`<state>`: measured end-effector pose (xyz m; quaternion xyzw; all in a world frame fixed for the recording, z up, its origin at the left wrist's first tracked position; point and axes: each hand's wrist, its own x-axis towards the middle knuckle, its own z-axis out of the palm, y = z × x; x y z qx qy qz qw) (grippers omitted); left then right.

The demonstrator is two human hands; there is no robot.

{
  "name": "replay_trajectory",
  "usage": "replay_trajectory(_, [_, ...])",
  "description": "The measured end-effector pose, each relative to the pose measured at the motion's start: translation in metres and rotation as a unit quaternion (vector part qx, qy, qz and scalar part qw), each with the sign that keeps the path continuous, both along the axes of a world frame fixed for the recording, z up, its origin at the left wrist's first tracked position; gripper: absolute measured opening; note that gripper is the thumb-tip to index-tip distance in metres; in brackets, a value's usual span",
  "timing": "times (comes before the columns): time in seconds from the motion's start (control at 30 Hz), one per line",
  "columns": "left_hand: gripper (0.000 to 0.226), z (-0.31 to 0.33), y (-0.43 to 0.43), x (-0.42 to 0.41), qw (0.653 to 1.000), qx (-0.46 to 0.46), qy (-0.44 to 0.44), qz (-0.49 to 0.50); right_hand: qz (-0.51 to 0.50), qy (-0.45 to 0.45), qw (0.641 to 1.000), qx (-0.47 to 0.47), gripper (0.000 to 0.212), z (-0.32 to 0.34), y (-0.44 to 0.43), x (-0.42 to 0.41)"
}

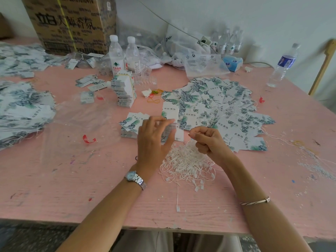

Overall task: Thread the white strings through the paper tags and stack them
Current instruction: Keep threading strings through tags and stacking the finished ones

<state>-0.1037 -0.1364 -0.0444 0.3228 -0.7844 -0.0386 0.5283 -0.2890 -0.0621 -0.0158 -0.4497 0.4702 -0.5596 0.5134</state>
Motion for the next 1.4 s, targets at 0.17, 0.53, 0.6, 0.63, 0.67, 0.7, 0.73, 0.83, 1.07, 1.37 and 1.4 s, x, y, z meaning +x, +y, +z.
replay_trajectory(0.17, [0.036, -0.004, -0.017, 0.009, 0.992, 0.018, -0.087, 0.095, -0.005, -0.014, 1.0, 0.005, 0.007, -0.001, -0.001, -0.002])
replay_trajectory(0.53, [0.024, 0.001, -0.02, 0.013, 0.99, -0.048, -0.076, 0.112, -0.005, 0.002, 1.0, -0.003, 0.002, -0.002, -0.001, -0.001])
replay_trajectory(0.6, [0.017, 0.003, -0.019, 0.014, 0.988, -0.086, -0.059, 0.116, -0.014, 0.002, 1.0, -0.003, 0.004, -0.002, -0.001, 0.0])
replay_trajectory(0.63, [0.013, 0.004, -0.018, 0.014, 0.986, -0.107, -0.05, 0.116, -0.021, 0.003, 1.0, -0.002, 0.004, -0.002, -0.001, 0.0])
replay_trajectory(0.67, [0.011, 0.004, -0.017, 0.014, 0.984, -0.126, -0.041, 0.115, -0.029, 0.005, 1.0, -0.002, 0.004, -0.001, -0.001, 0.001])
replay_trajectory(0.7, [0.008, 0.005, -0.016, 0.013, 0.982, -0.145, -0.033, 0.114, -0.037, 0.006, 0.999, -0.002, 0.004, -0.001, -0.002, 0.001])
replay_trajectory(0.73, [0.006, 0.005, -0.016, 0.013, 0.98, -0.16, -0.027, 0.115, -0.043, 0.005, 0.999, -0.003, 0.005, -0.001, -0.002, 0.0])
replay_trajectory(0.83, [0.006, 0.005, -0.017, 0.014, 0.976, -0.183, -0.004, 0.119, -0.052, 0.001, 0.999, -0.006, 0.006, 0.001, -0.001, 0.001])
replay_trajectory(1.07, [0.005, 0.002, -0.014, 0.012, 0.966, -0.248, 0.017, 0.066, -0.095, -0.025, 0.995, -0.028, 0.01, 0.002, -0.001, -0.001])
replay_trajectory(1.37, [0.011, 0.003, -0.008, 0.011, 0.958, -0.285, 0.009, -0.007, -0.081, -0.01, 0.996, -0.038, 0.009, 0.001, 0.0, -0.001])
replay_trajectory(1.4, [0.012, 0.003, -0.007, 0.01, 0.956, -0.294, -0.001, -0.023, -0.086, -0.015, 0.995, -0.039, 0.01, 0.001, 0.0, -0.002])
